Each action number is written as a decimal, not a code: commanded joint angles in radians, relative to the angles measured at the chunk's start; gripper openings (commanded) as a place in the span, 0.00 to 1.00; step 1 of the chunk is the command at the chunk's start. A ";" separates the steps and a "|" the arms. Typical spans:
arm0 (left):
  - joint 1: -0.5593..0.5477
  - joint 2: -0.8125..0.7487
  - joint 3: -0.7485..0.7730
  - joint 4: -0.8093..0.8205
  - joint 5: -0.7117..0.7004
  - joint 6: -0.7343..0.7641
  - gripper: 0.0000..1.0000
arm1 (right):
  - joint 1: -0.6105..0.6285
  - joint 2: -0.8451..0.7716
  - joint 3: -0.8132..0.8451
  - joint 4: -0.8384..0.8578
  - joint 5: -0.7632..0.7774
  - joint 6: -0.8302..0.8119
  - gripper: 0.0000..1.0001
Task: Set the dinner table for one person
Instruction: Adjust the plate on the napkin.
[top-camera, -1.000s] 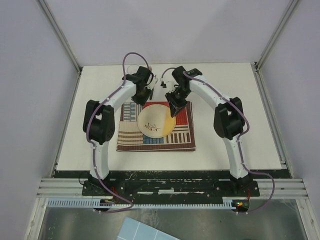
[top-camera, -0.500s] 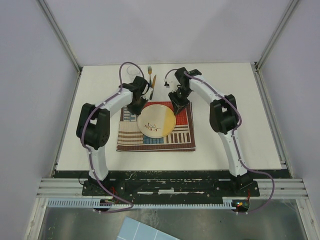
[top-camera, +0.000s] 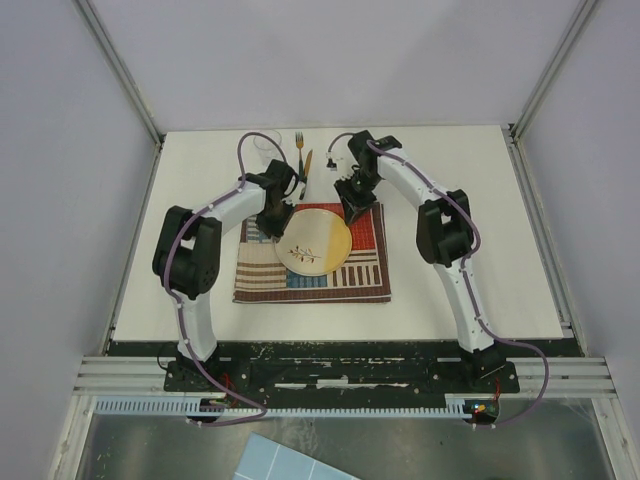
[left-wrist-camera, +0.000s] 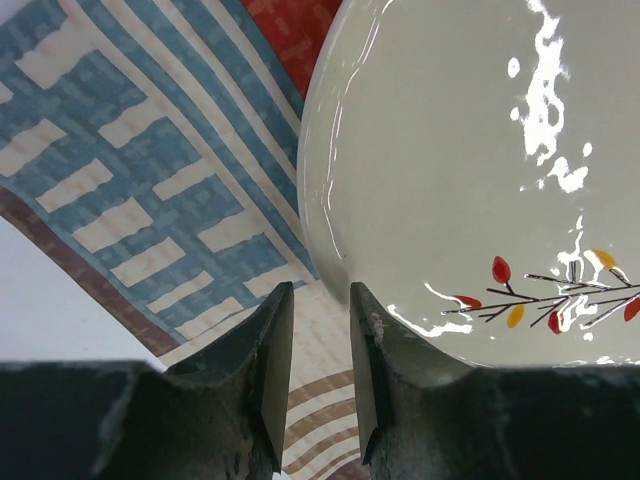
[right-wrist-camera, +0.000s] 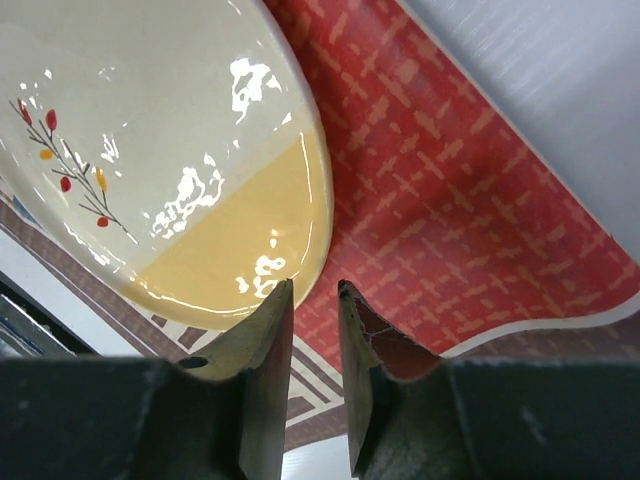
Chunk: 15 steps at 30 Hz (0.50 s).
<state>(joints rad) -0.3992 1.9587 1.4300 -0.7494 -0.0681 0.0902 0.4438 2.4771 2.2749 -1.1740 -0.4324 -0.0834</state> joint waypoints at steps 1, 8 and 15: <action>0.003 -0.052 -0.024 0.046 0.019 -0.041 0.36 | -0.001 0.027 0.050 0.006 -0.011 0.006 0.34; 0.002 -0.046 -0.026 0.054 0.023 -0.045 0.39 | 0.000 0.052 0.048 0.016 -0.032 0.017 0.40; 0.002 -0.014 -0.020 0.060 0.036 -0.050 0.39 | -0.002 0.072 0.061 0.018 -0.085 0.036 0.40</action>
<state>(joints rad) -0.3988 1.9587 1.4029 -0.7231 -0.0559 0.0784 0.4431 2.5351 2.2860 -1.1694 -0.4583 -0.0643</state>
